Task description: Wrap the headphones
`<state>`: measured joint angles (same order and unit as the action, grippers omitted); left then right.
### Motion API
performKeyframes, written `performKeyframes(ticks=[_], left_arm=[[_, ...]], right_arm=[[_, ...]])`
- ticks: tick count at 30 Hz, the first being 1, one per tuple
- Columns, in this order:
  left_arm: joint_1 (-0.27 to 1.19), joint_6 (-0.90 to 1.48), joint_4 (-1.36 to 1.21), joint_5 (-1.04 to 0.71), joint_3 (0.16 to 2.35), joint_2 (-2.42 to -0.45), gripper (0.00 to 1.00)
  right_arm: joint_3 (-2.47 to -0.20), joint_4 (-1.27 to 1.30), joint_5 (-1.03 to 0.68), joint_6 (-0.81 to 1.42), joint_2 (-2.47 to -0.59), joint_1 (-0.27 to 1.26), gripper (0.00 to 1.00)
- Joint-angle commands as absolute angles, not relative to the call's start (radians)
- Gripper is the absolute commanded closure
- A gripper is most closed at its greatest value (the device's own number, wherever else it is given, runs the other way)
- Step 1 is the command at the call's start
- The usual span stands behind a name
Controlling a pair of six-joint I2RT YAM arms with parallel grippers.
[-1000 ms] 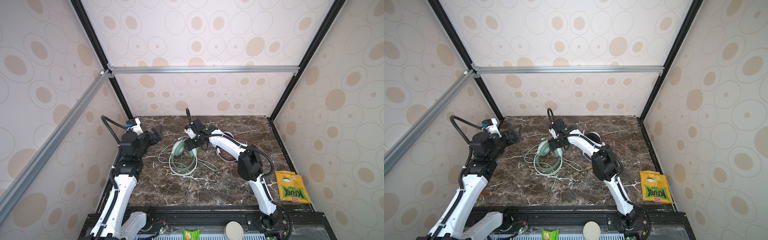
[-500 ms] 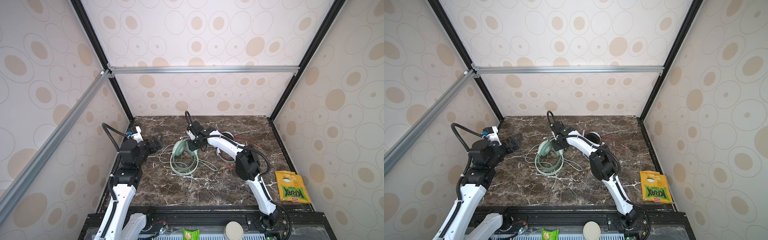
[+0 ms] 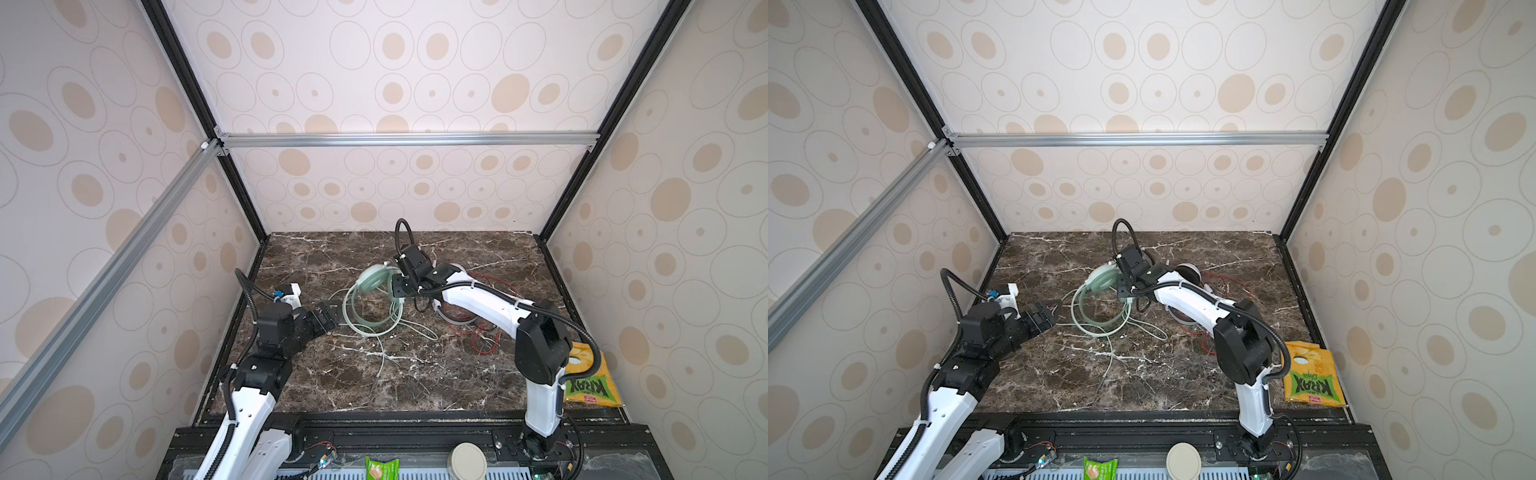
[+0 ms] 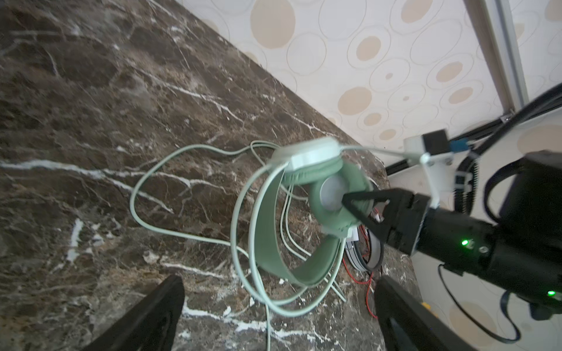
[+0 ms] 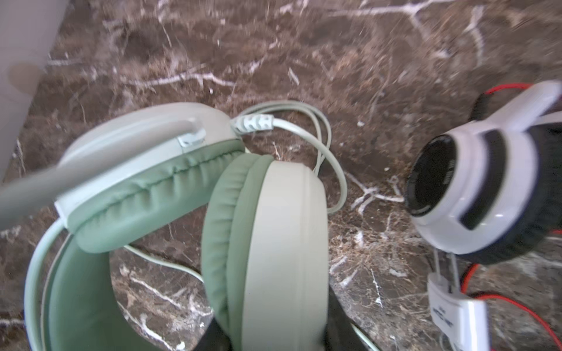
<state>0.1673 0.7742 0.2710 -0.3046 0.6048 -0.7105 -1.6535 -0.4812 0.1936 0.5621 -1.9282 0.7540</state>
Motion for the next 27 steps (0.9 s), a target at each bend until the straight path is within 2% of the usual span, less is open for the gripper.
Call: performKeyframes(ticks=[1,5,9,27], left_arm=[[0.218,0.926,0.277,-0.290,0.608,-0.724,0.02],[0.274,1.069,0.334,-0.255,0.671,-0.849,0.02],[0.319,1.115,0.463,-0.221,0.795,-1.010,0.02],[0.403,1.120,0.378,-0.141,0.960,-1.369,0.02]], right_arm=[[-1.627,-0.380,0.378,0.642,-1.851,0.792,0.71],[-1.565,-0.309,0.492,0.643,-1.805,0.826,0.71],[-1.541,-0.265,0.567,0.641,-1.789,0.849,0.72],[-1.369,-0.107,0.608,0.609,-1.662,0.874,0.73]])
